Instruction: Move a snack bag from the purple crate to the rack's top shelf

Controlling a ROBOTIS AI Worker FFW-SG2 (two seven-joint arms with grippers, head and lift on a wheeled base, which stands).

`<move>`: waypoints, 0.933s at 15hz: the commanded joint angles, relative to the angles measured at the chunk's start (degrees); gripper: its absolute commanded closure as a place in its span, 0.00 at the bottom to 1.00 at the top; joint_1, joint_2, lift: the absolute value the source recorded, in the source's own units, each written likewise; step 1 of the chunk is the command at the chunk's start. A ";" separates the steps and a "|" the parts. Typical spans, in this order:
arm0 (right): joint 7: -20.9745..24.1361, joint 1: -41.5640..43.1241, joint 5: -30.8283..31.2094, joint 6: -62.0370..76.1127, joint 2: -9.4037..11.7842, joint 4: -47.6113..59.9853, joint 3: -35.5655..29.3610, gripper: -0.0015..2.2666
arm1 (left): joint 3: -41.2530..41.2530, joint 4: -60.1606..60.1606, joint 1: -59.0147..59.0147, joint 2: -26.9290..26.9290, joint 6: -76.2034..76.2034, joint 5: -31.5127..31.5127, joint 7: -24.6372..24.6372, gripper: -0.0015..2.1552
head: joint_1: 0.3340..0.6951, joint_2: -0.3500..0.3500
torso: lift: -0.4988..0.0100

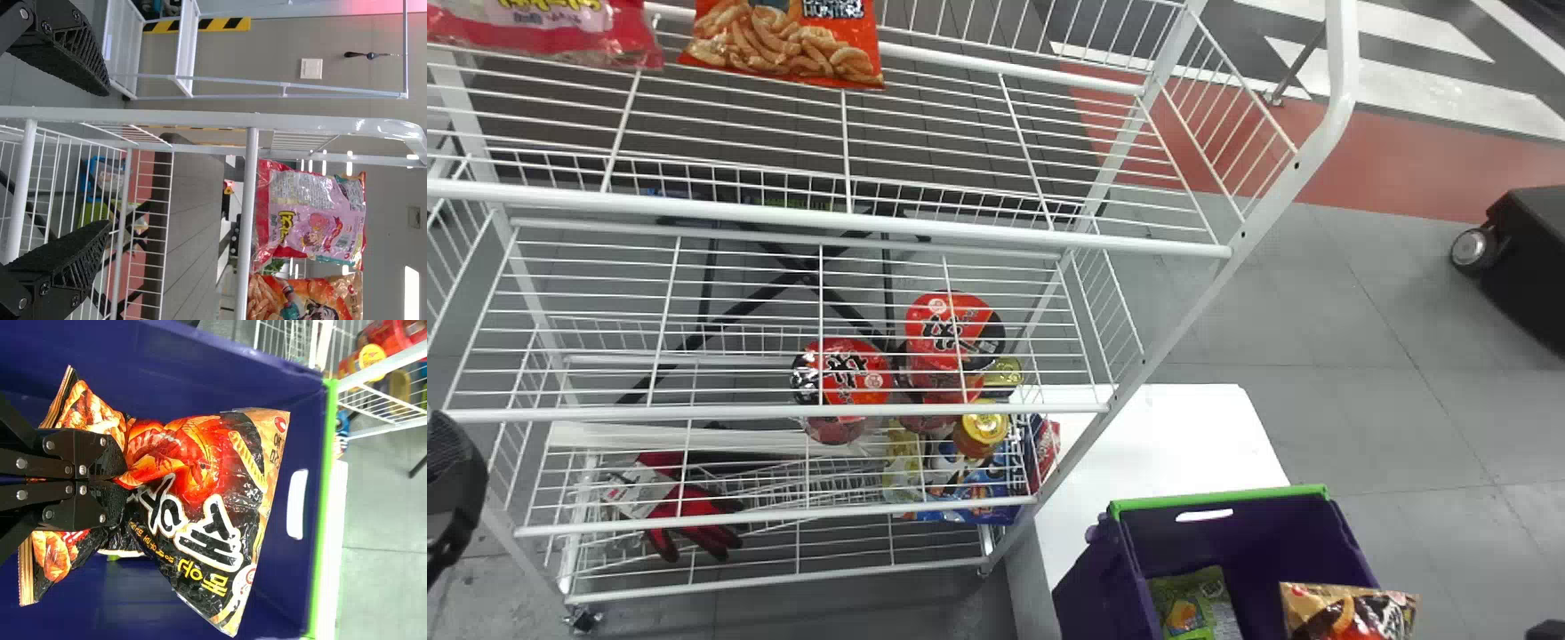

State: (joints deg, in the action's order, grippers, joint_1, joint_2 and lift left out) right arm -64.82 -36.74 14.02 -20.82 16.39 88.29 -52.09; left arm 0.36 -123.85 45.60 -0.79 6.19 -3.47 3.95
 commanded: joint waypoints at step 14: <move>-1.62 0.00 -2.50 0.46 -0.57 2.33 -2.75 0.73 | -0.27 -0.43 0.19 0.00 0.00 0.39 0.10 0.06 | 1.00 0.00 | 0.66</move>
State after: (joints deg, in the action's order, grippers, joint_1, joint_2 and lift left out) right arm -66.45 -36.74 11.58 -20.34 15.83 90.60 -54.83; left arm 0.09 -124.17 45.79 -0.79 6.19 -3.08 3.99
